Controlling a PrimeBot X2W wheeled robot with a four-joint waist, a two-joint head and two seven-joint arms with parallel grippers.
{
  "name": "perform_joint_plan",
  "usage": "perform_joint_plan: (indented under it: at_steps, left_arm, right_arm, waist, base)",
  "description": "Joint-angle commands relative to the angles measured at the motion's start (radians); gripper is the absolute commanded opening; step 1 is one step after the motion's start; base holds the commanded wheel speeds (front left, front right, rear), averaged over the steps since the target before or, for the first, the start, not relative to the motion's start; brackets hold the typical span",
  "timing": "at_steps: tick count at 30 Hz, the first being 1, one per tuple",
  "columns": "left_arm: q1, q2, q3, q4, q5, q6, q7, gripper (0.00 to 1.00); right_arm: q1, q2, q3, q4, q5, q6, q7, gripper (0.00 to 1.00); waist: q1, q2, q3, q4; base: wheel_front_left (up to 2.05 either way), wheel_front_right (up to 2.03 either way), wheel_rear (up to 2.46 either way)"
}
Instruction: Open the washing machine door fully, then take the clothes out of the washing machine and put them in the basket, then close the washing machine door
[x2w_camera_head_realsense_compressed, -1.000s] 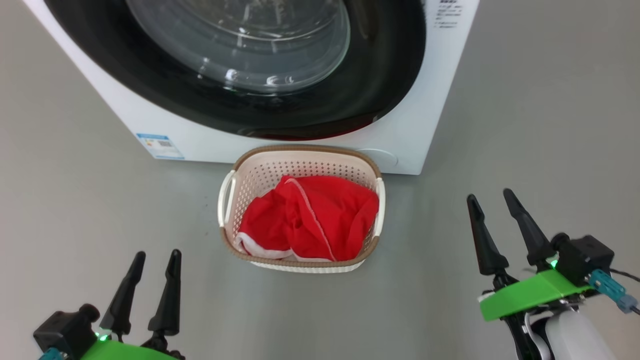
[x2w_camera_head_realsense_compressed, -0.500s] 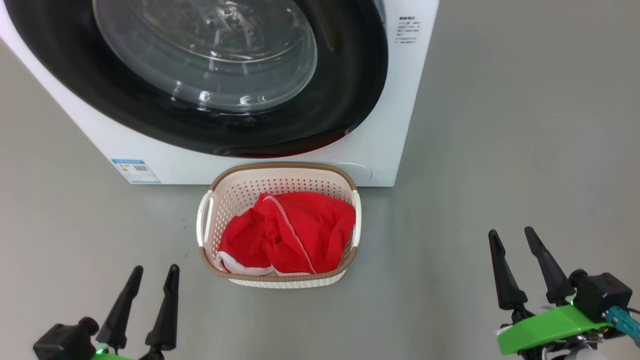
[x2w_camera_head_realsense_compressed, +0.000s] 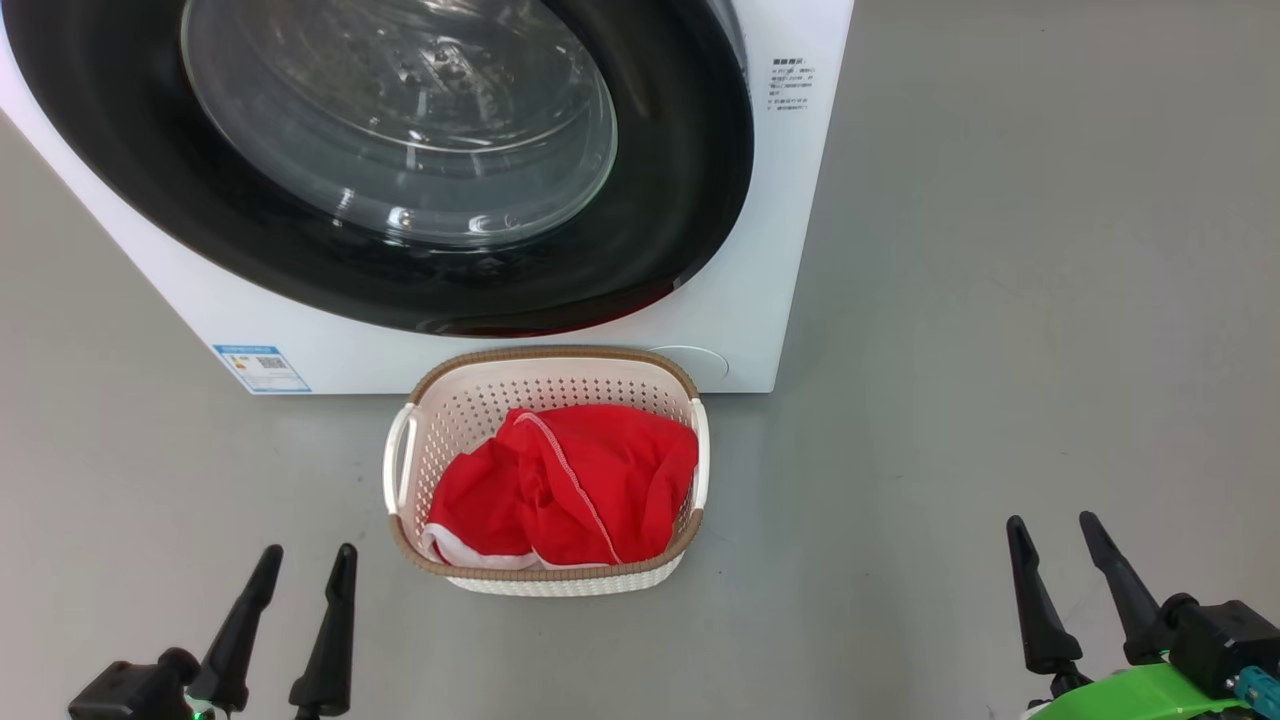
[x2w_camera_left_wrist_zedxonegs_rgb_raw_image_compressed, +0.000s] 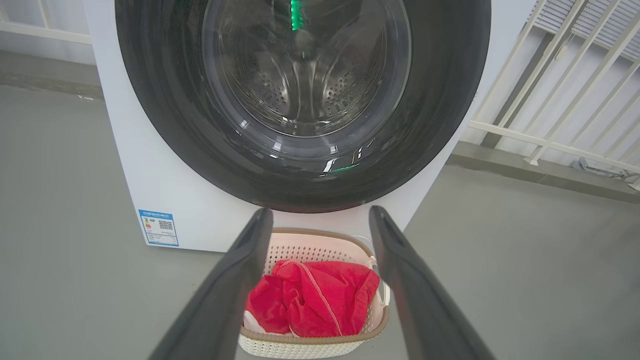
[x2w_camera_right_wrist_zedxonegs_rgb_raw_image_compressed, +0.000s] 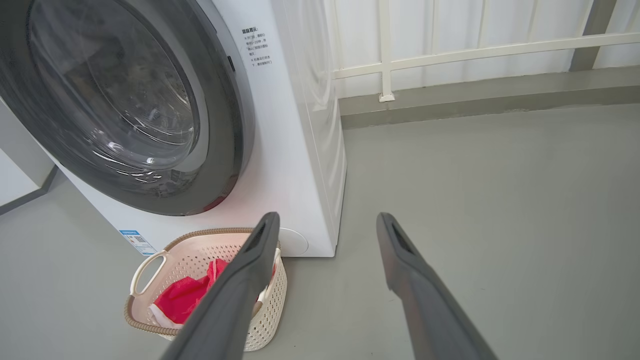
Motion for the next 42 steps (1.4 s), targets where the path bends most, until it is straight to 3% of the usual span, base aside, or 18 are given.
perform_joint_plan:
  at_steps: [1,37,38,42]
  left_arm:
    - [-0.007,0.026,0.037,-0.024,0.015,-0.006,-0.008,1.0]
    - [0.013,0.015,0.05,-0.007,0.022,-0.006,-0.008,1.0]
    - [0.019,-0.002,0.011,0.01,0.021,0.0,0.0,0.0]
    - [0.019,-0.032,-0.003,0.056,0.019,0.001,0.008,0.0]
  right_arm:
    - [-0.001,-0.012,0.013,-0.027,-0.009,-0.001,-0.006,1.0]
    - [0.011,-0.005,0.008,-0.038,-0.007,-0.001,-0.006,1.0]
    - [0.016,0.002,-0.014,-0.012,-0.006,0.0,0.0,0.0]
    - [0.016,0.016,-0.013,0.038,-0.004,0.0,0.001,0.0]
  waist:
    - [0.0,0.0,-0.001,-0.001]
    - [0.0,0.0,-0.007,-0.004]
    - [0.0,0.0,-0.007,-0.005]
    - [0.0,0.0,-0.007,-0.005]
  base:
    - [0.0,0.0,0.0]
    - [0.0,0.0,0.0]
    - [0.0,0.0,0.0]
    - [0.0,0.0,0.0]
